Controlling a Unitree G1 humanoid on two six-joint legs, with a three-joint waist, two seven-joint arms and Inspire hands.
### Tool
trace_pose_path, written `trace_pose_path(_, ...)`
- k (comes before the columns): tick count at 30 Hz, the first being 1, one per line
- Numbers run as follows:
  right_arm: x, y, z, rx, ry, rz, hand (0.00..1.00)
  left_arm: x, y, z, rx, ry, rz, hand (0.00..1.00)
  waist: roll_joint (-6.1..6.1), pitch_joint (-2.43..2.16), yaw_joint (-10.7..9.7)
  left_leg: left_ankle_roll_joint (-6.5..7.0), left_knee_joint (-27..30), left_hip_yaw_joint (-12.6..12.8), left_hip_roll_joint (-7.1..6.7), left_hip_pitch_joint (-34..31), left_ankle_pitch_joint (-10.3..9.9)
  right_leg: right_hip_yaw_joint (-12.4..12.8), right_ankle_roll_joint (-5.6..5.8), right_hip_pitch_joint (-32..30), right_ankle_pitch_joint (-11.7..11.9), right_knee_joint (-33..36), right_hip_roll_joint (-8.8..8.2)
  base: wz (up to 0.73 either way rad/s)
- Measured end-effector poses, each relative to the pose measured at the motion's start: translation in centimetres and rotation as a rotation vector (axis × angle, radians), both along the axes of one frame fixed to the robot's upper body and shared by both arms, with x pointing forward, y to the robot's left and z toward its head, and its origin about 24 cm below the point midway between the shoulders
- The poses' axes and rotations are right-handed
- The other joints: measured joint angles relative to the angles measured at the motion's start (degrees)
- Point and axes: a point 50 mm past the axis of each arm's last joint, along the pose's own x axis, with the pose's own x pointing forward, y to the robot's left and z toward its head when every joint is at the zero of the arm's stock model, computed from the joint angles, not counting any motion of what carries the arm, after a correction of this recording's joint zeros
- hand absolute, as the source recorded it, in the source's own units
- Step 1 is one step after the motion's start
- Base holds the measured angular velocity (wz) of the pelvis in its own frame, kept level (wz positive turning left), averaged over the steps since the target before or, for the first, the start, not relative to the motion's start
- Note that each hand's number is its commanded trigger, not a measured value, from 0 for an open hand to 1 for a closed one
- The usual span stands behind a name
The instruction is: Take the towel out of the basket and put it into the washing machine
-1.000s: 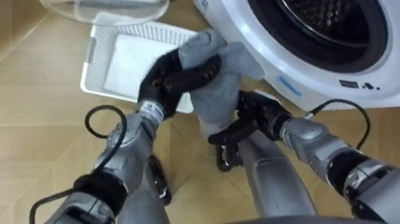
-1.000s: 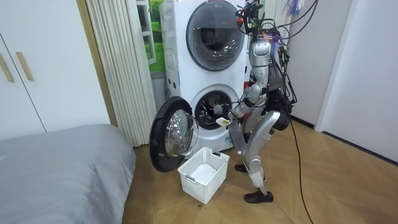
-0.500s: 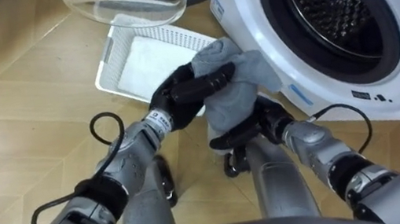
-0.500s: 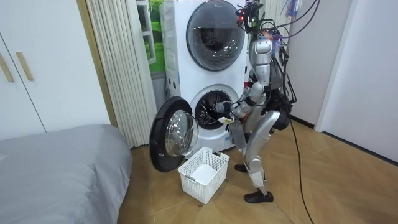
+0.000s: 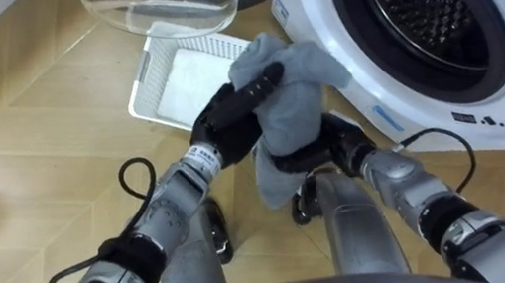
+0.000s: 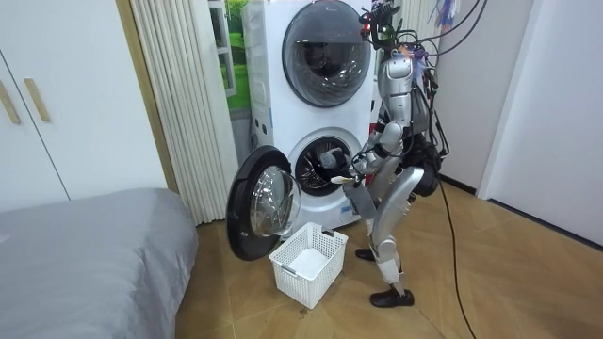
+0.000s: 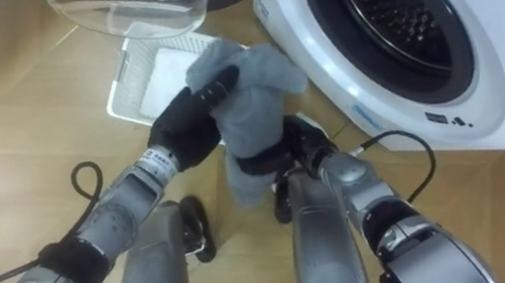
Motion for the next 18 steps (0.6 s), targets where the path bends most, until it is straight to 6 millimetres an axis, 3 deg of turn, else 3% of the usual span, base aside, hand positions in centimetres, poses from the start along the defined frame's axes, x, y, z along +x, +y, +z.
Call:
trace_pose_path(4,0.2,0.2,0.1,-0.002,-0.006,-0.007,1.0,0.1,0.1,0.0,-0.017,0.006,0.015,1.0,-0.24,-0.14,0.1,0.0,0.1,-0.1,-0.03,0.0,0.0,-0.1,0.0,0.1,0.0,0.0,-0.04,0.0)
trace_pose_path(5,0.2,0.2,0.1,-0.002,-0.006,-0.012,1.0,0.1,0.1,0.0,-0.018,0.007,0.015,0.61,-0.33,-0.19,0.0,0.0,0.1,-0.1,-0.03,0.0,0.0,-0.1,-0.01,0.1,0.0,0.0,-0.04,0.0)
trace_pose_path(6,0.2,0.2,0.1,-0.003,-0.007,-0.017,1.0,0.1,0.1,0.0,-0.024,0.01,0.019,0.0,-0.36,-0.21,-0.2,0.0,0.1,-0.1,-0.02,0.0,0.0,-0.1,-0.01,0.2,0.0,-0.1,-0.03,0.0)
trace_pose_path(14,-0.4,-0.2,-0.5,-0.002,0.02,-0.085,1.0,0.1,0.1,0.0,-0.021,0.022,0.037,0.0,-0.38,-0.23,-0.1,-0.22,-1.0,-0.5,0.03,1.3,0.3,-0.9,-0.18,1.9,0.2,-1.4,0.08,0.01)
trace_pose_path(18,-1.1,-1.2,-1.2,0.041,0.077,-0.172,1.0,-0.2,0.8,-0.4,0.04,0.02,0.037,0.0,-0.2,-0.18,1.5,-0.39,-2.5,-0.6,0.12,2.3,0.6,-1.1,-0.22,3.0,0.4,-2.9,0.43,0.0)
